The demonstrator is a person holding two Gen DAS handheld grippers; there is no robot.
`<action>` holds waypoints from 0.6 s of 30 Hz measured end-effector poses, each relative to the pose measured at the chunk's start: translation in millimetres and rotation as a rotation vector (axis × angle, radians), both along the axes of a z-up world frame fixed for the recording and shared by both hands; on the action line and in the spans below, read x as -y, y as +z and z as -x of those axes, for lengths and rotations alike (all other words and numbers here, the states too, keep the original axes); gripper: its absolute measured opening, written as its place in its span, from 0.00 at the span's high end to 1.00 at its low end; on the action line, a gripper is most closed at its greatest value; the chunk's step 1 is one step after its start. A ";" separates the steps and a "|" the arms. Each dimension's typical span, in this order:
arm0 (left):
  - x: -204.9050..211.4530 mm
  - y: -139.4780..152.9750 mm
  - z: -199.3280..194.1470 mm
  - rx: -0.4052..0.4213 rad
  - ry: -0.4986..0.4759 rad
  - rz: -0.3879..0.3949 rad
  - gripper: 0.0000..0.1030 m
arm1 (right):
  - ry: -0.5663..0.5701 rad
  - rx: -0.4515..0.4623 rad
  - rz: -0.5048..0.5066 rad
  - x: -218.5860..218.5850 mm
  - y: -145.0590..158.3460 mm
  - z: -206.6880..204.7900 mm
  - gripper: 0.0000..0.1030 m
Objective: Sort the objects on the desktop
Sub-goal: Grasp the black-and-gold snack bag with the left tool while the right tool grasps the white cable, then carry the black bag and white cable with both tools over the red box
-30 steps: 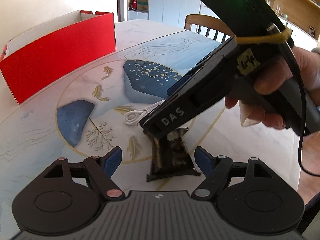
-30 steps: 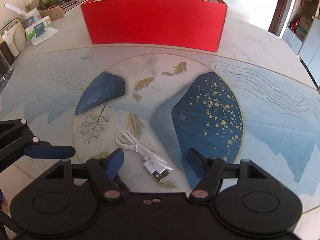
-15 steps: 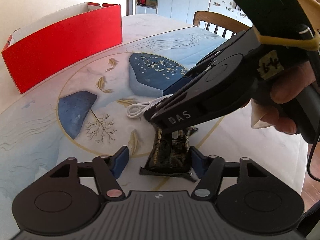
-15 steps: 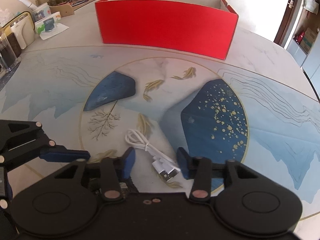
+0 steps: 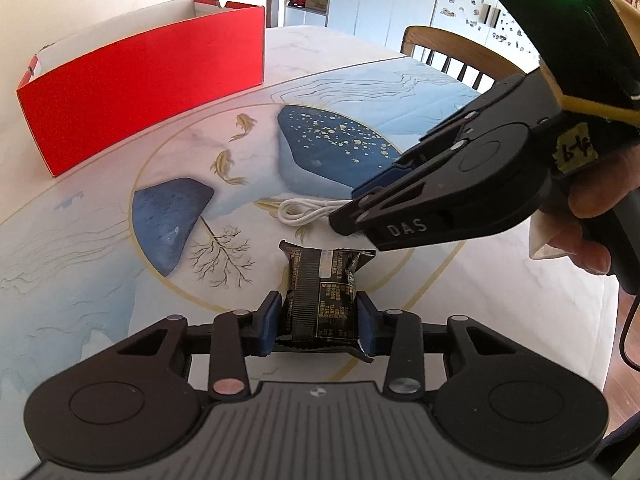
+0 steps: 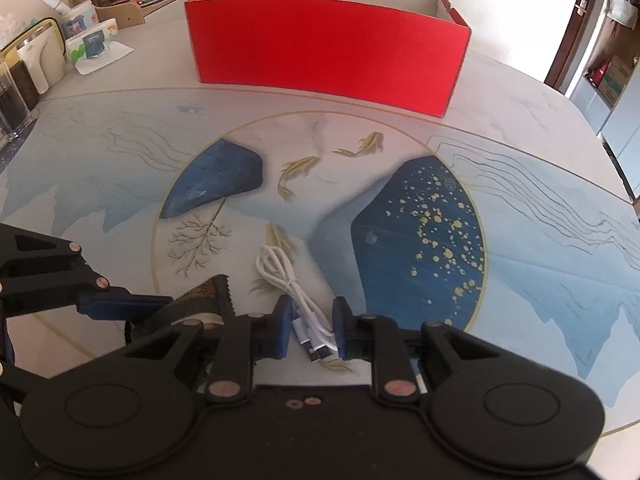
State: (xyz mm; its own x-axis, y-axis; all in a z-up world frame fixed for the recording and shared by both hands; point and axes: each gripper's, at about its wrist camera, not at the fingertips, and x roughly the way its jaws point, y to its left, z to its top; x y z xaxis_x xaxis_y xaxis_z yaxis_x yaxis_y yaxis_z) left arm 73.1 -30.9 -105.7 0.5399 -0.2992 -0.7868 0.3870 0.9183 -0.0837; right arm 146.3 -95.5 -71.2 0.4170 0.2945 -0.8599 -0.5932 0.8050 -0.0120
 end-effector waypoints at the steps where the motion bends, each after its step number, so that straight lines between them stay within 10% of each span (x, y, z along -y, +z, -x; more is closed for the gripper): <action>1: -0.3 0.3 -0.3 -0.001 0.003 0.000 0.64 | -0.009 -0.003 -0.003 1.5 0.4 -0.7 0.81; 18: -10.2 25.1 -12.1 0.033 0.040 -0.003 0.64 | -0.068 -0.008 -0.074 19.0 20.4 -5.1 0.81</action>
